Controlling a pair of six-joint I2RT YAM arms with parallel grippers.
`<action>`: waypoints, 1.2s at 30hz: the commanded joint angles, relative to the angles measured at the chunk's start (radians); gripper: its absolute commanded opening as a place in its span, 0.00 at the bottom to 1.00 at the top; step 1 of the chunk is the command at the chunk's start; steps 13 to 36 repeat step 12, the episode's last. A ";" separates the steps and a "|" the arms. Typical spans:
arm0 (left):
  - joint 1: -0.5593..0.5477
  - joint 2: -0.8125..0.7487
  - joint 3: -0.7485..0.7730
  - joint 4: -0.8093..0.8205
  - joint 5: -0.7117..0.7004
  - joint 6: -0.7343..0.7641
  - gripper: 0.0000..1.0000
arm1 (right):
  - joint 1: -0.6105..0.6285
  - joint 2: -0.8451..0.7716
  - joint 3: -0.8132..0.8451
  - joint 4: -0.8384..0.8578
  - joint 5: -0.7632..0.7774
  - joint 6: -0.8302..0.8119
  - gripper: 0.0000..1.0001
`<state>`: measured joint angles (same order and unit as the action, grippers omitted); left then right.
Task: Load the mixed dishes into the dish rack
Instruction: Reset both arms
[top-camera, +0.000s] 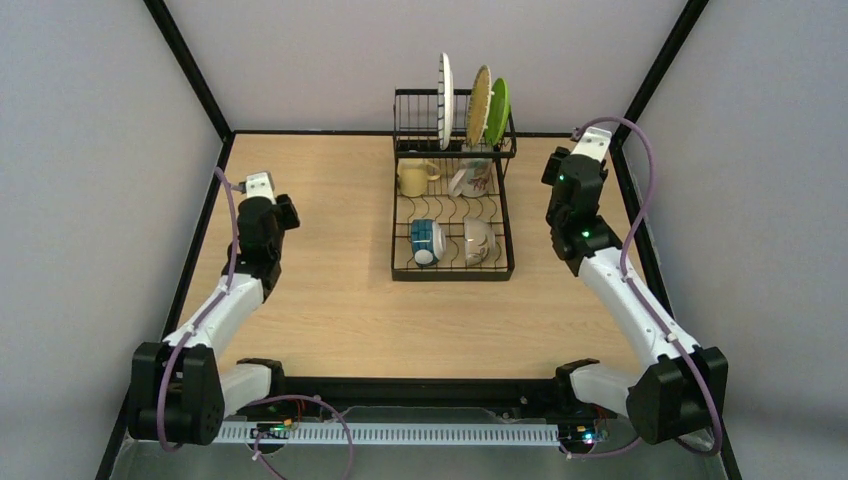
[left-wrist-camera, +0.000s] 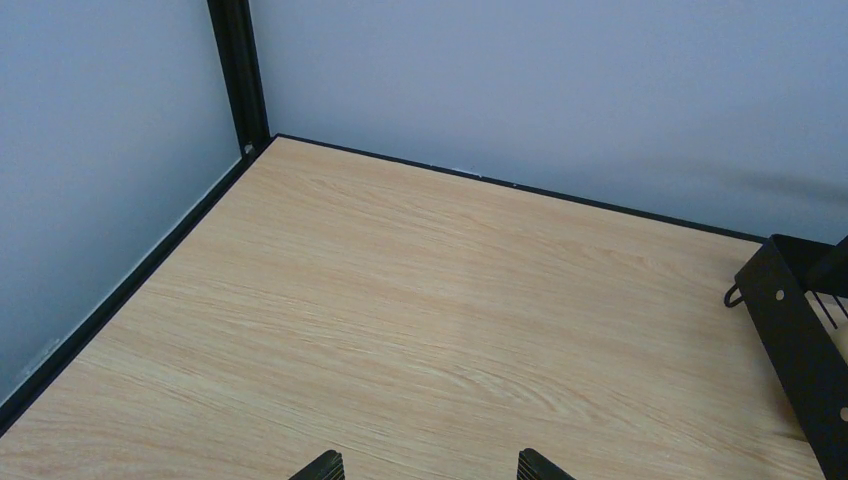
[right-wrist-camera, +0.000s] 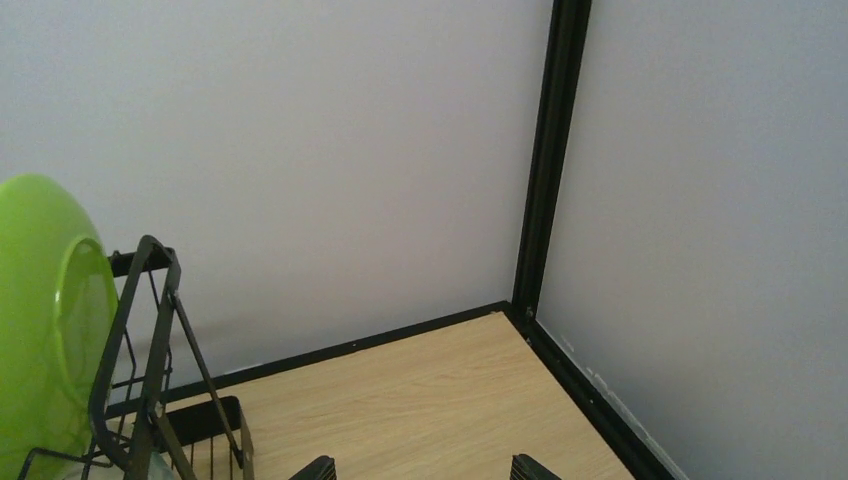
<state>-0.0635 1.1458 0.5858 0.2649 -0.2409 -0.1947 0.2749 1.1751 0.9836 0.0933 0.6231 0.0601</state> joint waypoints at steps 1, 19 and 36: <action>-0.004 0.016 -0.007 0.076 -0.018 0.021 0.99 | -0.003 0.010 0.012 0.003 0.086 0.098 1.00; -0.003 0.018 -0.019 0.091 -0.014 0.012 0.99 | -0.003 0.016 0.026 -0.056 0.131 0.089 0.99; -0.003 0.018 -0.019 0.091 -0.014 0.012 0.99 | -0.003 0.016 0.026 -0.056 0.131 0.089 0.99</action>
